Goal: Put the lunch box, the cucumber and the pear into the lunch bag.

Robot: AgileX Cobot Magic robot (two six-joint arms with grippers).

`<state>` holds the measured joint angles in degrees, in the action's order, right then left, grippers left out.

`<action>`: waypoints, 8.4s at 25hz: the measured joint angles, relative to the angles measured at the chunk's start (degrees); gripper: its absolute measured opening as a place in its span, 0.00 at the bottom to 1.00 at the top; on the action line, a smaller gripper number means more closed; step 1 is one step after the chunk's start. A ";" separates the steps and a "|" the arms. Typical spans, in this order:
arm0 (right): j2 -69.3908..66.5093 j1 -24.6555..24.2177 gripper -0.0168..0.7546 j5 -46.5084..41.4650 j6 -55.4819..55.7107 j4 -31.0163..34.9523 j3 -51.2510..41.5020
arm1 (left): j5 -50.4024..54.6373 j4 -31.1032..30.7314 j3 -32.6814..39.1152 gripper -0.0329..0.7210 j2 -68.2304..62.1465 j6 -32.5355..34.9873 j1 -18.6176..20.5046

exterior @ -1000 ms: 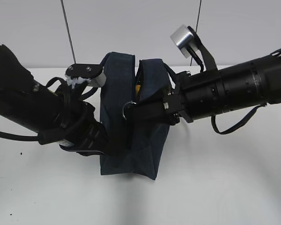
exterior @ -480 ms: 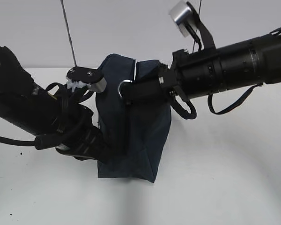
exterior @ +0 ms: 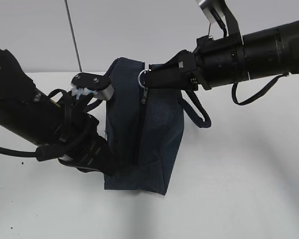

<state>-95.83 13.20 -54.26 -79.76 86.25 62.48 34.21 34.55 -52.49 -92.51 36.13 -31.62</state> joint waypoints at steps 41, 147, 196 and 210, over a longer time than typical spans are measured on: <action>-34.22 -7.33 0.03 -3.97 20.31 -6.29 42.73 | 3.98 -3.04 0.00 0.01 0.00 -0.23 0.00; -38.84 -11.39 0.03 -9.26 22.25 -7.61 45.60 | 20.46 14.24 -39.33 0.06 -11.72 5.49 9.65; -9.01 -12.87 0.51 -17.90 67.16 -69.08 69.08 | 23.61 -27.42 -39.86 0.51 7.51 -23.76 16.89; 24.58 -12.87 0.51 -18.35 69.25 -76.46 36.16 | 37.48 -32.82 -39.43 0.51 19.48 -34.47 16.89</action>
<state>-71.25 0.33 -72.61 -10.51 9.79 98.64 71.69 1.73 -91.92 -73.02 1.66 -14.73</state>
